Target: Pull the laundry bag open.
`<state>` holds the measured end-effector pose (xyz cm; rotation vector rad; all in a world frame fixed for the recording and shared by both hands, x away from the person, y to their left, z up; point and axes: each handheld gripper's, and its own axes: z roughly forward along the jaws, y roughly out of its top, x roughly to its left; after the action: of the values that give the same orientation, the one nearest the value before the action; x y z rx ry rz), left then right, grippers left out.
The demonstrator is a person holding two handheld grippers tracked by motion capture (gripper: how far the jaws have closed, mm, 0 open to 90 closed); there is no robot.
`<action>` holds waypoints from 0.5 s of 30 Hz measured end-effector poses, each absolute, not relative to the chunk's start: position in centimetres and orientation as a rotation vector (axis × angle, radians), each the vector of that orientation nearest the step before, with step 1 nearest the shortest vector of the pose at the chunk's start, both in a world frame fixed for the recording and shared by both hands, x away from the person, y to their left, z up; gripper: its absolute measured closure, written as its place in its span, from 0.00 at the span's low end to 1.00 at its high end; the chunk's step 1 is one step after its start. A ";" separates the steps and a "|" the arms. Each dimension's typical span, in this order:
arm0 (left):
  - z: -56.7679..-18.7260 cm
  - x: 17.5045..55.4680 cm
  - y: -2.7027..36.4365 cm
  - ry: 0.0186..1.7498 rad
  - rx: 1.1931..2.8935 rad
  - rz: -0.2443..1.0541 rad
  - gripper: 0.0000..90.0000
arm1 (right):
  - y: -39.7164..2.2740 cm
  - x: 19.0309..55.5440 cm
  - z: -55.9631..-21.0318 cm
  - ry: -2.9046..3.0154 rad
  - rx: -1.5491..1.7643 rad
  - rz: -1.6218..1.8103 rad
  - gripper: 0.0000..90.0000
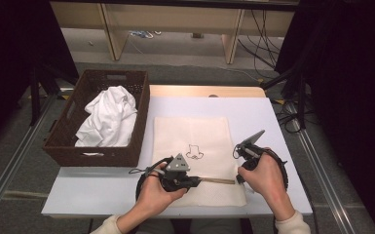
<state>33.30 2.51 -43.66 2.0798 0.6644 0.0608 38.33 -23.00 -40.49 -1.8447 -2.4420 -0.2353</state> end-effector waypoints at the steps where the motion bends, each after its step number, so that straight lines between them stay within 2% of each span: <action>1: -43.7 33.3 2.6 0.661 2.081 0.064 0.97 | -23.0 38.3 -40.5 -2.443 -1.845 -0.236 0.94; 15: -43.5 33.4 3.3 0.677 2.092 0.077 0.97 | -23.4 38.6 -40.6 -2.502 -1.793 -0.275 0.94</action>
<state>33.37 3.26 -43.47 2.0923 0.6769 0.0769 38.56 -23.42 -40.64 -1.7929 -2.5023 -0.2747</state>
